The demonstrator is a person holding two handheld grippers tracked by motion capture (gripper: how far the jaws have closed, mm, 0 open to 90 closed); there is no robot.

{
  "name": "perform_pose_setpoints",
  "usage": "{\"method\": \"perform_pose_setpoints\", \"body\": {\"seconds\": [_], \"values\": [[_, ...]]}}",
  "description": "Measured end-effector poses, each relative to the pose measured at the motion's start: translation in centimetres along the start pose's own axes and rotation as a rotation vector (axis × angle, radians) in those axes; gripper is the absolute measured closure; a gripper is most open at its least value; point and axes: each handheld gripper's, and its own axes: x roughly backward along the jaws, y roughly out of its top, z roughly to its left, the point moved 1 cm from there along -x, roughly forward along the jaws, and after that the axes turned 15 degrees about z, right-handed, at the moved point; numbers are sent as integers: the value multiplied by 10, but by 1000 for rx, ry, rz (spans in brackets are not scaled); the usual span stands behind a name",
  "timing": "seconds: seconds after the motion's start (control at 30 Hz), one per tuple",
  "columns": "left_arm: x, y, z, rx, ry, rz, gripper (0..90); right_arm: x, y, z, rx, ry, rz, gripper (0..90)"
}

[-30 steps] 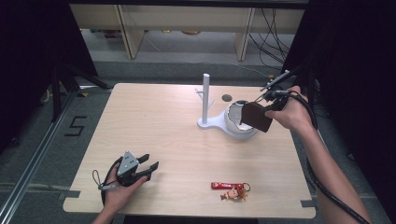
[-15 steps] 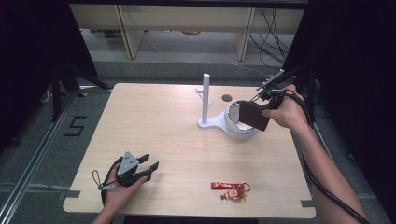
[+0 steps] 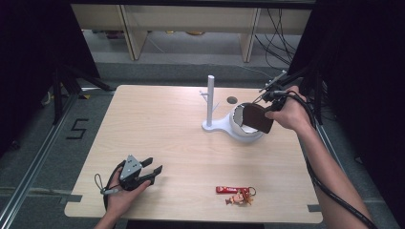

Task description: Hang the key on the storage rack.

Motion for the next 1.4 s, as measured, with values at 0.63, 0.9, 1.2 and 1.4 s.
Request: {"method": "perform_pose_setpoints", "body": {"seconds": [0.63,0.9,1.2,1.4], "values": [[0,0,0,2,-1,0,474,-15,11,1,10,-13,29,845],[-1,0,0,2,-7,-7,474,-22,19,3,32,-18,41,844],[0,0,0,-1,-2,-2,474,-27,24,7,49,-15,36,843],[0,0,0,-1,-8,-6,474,-33,28,10,58,-19,43,841]]}}
